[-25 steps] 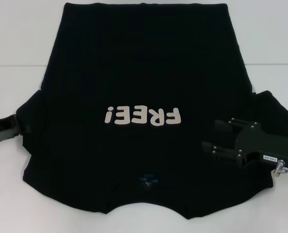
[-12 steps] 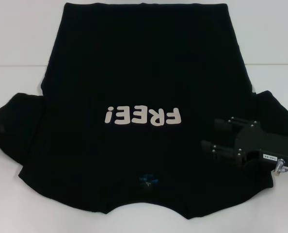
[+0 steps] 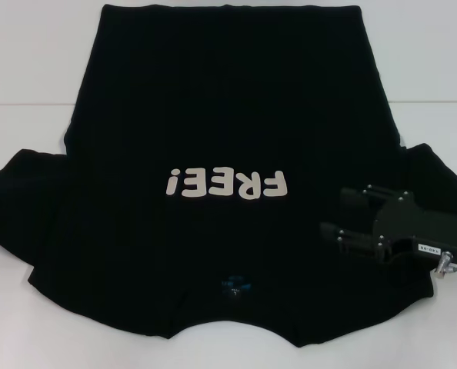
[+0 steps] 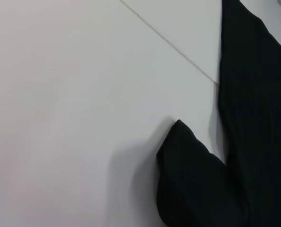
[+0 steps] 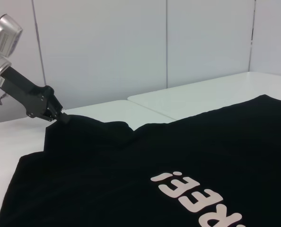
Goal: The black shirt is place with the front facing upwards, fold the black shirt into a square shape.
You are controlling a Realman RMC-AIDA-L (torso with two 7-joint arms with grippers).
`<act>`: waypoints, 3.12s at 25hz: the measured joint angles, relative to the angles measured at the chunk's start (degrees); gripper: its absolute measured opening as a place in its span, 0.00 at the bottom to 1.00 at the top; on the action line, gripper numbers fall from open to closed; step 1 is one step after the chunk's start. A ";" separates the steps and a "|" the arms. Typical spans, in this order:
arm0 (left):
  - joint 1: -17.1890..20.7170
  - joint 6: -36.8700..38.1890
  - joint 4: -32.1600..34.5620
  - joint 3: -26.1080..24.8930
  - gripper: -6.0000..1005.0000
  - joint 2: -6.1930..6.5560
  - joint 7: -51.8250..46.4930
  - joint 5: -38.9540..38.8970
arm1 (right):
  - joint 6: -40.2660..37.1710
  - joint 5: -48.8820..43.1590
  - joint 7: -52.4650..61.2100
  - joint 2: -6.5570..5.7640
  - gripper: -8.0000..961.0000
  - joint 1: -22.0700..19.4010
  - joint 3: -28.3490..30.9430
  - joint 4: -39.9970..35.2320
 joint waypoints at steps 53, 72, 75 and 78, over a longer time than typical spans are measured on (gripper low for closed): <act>-5.20 -5.69 -7.43 6.88 0.88 -5.94 0.88 -13.30 | 0.10 -0.35 2.81 -0.02 0.79 -0.64 -0.62 0.07; -5.07 -9.28 -8.00 5.42 0.92 -6.08 0.67 -13.61 | 0.07 -0.35 2.81 -0.02 0.79 -0.81 -0.62 0.09; -5.19 -10.22 -7.99 5.14 0.92 -6.14 0.66 -13.61 | -0.13 -0.35 2.81 -0.02 0.79 -0.82 -0.62 0.05; -5.39 -11.22 -7.99 5.22 0.92 -6.32 0.66 -13.61 | -0.14 -0.35 2.82 -0.02 0.79 -0.88 -0.62 0.05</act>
